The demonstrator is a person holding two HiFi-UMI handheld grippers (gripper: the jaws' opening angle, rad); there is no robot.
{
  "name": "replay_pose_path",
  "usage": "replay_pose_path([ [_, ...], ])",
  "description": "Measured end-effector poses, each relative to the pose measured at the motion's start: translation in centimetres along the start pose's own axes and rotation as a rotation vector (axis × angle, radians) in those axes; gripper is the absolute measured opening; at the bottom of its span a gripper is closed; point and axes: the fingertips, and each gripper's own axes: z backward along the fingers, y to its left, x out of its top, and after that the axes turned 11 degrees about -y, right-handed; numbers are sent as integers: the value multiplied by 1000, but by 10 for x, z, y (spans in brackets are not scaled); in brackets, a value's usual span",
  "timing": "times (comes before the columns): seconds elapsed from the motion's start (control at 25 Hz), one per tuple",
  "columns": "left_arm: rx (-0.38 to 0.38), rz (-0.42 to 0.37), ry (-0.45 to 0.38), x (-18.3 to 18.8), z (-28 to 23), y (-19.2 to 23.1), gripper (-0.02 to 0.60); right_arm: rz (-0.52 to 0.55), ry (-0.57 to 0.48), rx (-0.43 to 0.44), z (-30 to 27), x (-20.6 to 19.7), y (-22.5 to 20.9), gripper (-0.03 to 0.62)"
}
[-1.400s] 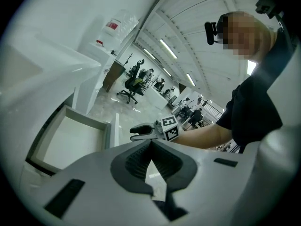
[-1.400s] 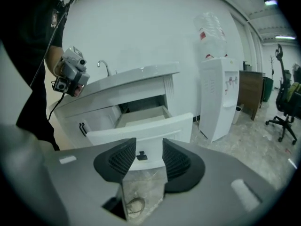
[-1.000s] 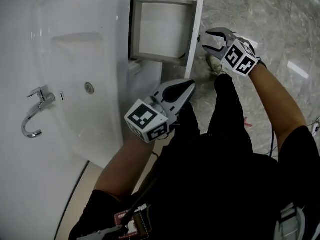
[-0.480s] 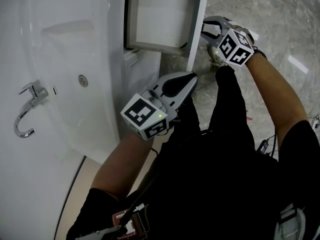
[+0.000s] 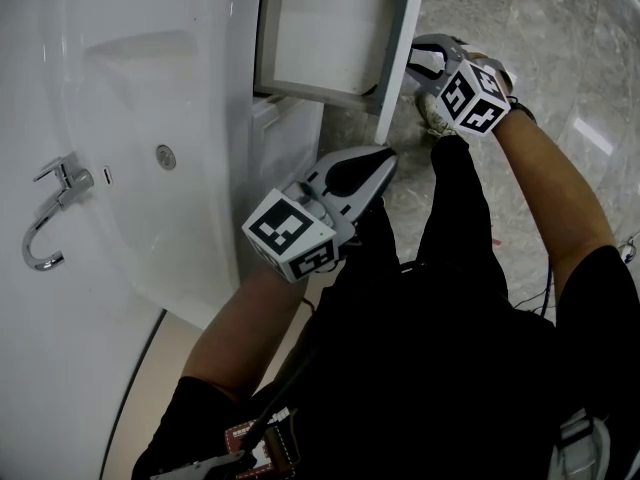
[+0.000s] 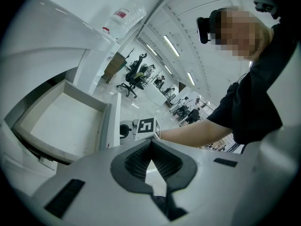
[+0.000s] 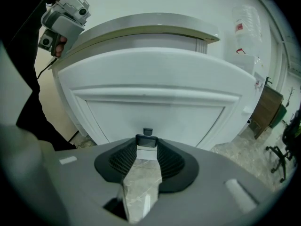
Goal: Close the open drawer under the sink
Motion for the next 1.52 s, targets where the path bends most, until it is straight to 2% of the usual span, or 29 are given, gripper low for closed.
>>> replay_pose_path([
  [1.52, 65, 31, -65, -16, 48, 19, 0, 38, 0, -2, -48, 33, -2, 132],
])
